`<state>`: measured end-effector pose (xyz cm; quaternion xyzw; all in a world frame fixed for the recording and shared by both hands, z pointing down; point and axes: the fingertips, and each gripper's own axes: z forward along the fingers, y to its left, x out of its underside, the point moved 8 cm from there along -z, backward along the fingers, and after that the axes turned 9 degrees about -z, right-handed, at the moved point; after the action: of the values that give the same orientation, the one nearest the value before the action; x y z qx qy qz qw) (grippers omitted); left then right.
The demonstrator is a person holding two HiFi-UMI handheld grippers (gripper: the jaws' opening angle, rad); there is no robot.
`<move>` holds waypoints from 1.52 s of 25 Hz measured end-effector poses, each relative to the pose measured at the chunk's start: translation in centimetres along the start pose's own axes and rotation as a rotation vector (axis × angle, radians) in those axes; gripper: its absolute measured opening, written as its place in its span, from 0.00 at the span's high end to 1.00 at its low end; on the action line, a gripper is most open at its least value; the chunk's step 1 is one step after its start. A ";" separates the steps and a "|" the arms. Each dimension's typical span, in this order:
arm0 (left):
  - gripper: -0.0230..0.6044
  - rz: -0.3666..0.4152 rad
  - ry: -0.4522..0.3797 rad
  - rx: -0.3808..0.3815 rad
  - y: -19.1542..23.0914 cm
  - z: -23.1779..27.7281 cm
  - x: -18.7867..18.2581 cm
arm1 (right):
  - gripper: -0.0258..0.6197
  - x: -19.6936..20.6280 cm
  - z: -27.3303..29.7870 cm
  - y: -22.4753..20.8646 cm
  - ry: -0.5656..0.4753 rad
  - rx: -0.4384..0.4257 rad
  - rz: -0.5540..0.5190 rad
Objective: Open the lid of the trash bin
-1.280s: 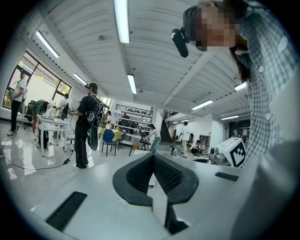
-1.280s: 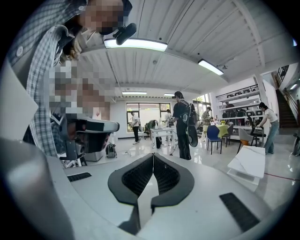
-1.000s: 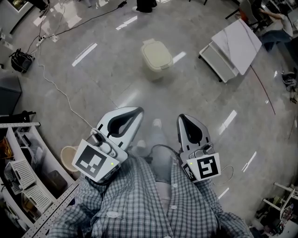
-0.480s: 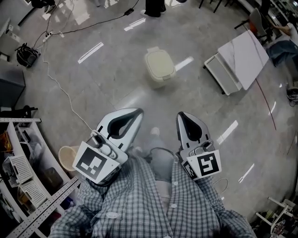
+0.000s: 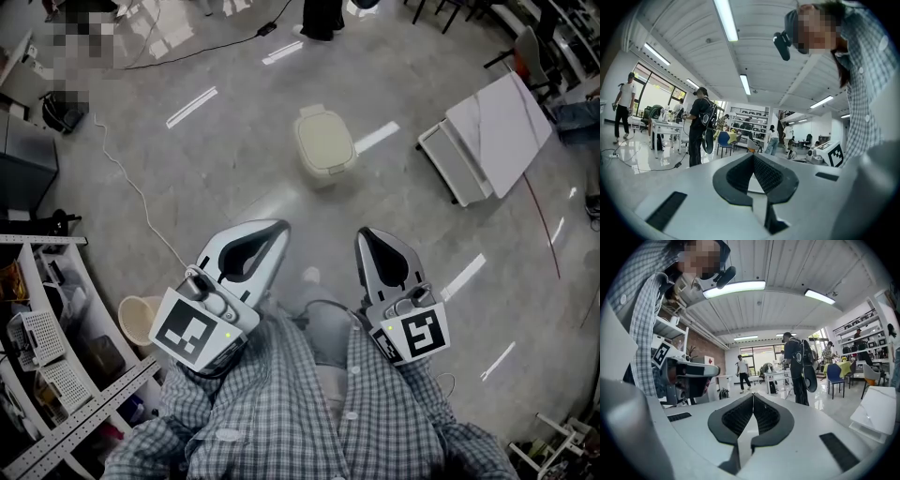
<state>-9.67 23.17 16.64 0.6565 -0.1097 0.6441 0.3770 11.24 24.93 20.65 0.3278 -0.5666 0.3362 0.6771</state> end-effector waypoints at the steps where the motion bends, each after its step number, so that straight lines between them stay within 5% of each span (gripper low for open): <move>1: 0.96 0.001 -0.009 0.001 0.1 0.4 -0.1 | 0.93 0.0 0.1 -0.3 -0.004 -0.008 -0.001; 16: 0.96 -0.006 0.010 -0.047 2.0 2.5 0.0 | 0.93 2.6 1.2 -3.2 0.108 -0.026 -0.044; 33: 0.96 0.023 0.032 0.089 11.6 10.4 -4.8 | 0.93 1.3 10.7 -7.9 0.125 0.111 -0.016; 38: 0.96 0.021 0.099 0.104 14.8 11.7 -5.4 | 0.93 0.9 13.7 -8.4 0.144 0.140 -0.021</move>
<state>-10.88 3.63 18.23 0.6414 -0.0646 0.6845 0.3406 10.80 8.99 22.93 0.3553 -0.4879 0.3906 0.6951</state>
